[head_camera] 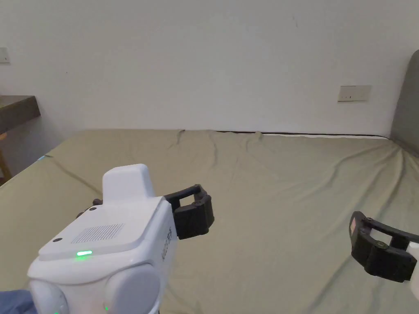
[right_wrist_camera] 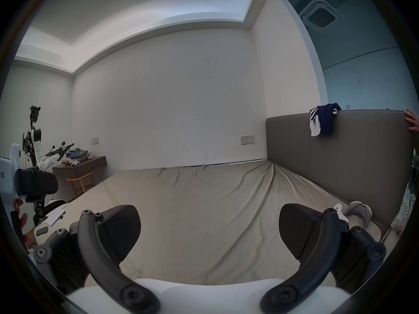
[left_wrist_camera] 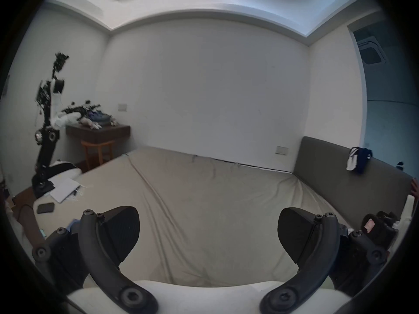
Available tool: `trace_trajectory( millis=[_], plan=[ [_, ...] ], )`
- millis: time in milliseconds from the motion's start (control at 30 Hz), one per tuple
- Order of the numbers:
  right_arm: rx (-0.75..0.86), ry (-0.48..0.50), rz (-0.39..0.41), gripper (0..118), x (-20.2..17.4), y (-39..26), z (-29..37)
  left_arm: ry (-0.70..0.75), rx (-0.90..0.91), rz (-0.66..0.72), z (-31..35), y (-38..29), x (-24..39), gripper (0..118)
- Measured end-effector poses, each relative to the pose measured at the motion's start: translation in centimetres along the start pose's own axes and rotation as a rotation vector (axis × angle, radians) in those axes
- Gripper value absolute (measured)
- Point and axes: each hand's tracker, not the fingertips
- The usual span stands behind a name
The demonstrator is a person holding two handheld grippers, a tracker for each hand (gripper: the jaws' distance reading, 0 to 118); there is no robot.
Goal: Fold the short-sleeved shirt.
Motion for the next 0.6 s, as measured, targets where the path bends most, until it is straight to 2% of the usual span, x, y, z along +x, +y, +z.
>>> trace_trajectory(
  millis=[67, 267, 400, 600],
  plan=[
    [0.012, -0.017, 0.013, 118, 0.2, -0.1, 0.0, 0.067, -0.017, -0.012, 0.1, -0.1, 0.4, 118],
    [0.041, -0.039, 0.049, 118, -0.1, -0.2, 1.1, 0.006, 0.011, -0.114, -0.3, -1.7, 0.9, 118],
    [0.095, -0.073, 0.153, 118, -0.5, -0.3, 2.0, 0.000, 0.103, -0.165, 0.6, -2.1, 0.0, 118],
    [0.069, -0.064, 0.107, 118, -0.2, -0.5, 2.1, -0.029, 0.090, -0.096, 1.1, -1.3, -1.5, 118]
  ],
)
